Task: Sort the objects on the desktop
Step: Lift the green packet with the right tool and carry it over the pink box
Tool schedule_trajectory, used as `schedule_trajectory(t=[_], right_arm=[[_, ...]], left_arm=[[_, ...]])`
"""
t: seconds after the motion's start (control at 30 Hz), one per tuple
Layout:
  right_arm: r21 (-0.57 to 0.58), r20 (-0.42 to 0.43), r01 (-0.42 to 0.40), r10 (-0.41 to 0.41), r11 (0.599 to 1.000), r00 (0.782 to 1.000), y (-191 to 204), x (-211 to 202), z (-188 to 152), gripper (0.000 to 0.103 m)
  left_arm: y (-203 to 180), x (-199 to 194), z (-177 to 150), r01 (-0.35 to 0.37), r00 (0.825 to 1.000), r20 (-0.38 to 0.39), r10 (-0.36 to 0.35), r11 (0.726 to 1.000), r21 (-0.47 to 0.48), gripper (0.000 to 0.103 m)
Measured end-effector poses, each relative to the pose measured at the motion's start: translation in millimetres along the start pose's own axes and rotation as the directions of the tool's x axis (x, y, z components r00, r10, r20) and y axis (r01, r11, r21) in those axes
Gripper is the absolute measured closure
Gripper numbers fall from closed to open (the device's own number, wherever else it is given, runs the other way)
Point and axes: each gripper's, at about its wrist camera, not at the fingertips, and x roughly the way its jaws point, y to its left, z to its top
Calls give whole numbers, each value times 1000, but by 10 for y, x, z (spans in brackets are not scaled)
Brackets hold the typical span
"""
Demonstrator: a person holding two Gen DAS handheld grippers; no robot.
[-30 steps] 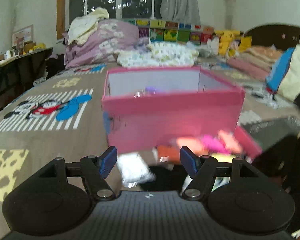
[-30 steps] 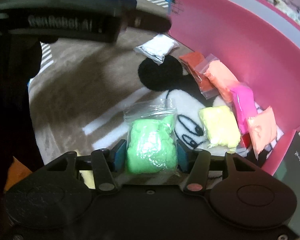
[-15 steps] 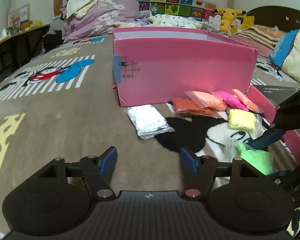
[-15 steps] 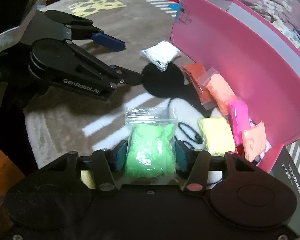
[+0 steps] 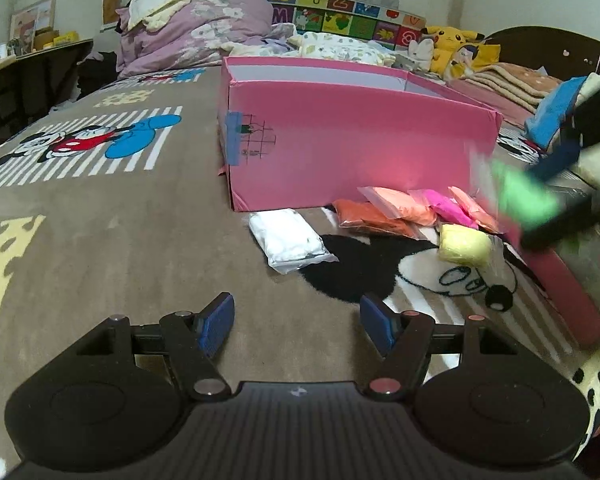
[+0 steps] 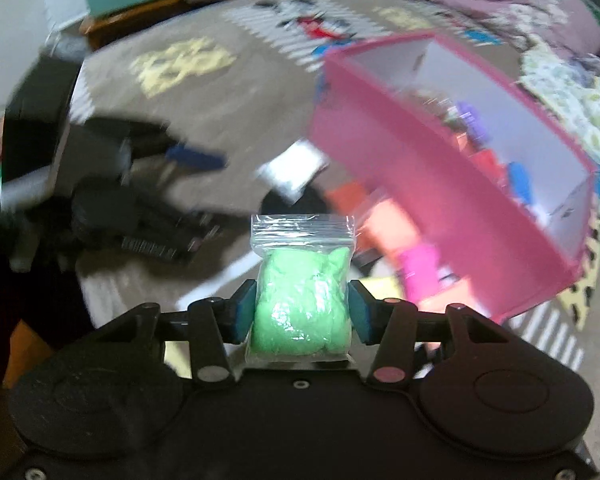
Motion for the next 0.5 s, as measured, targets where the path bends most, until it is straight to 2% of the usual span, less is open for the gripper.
schedule_trajectory(t=[0.13, 0.3, 0.5], right_arm=[[36, 84, 31, -34, 999, 996, -123, -247, 222, 55], [96, 179, 69, -85, 993, 980, -269, -439, 531, 55], [164, 194, 95, -127, 982, 973, -436, -352, 752, 55]], left_arm=[[-7, -3, 8, -4, 1000, 0, 4, 1000, -4, 34], [-60, -16, 30, 3, 1000, 6, -3, 1000, 5, 34], [-110, -37, 56, 17, 1000, 14, -17, 1000, 13, 34]])
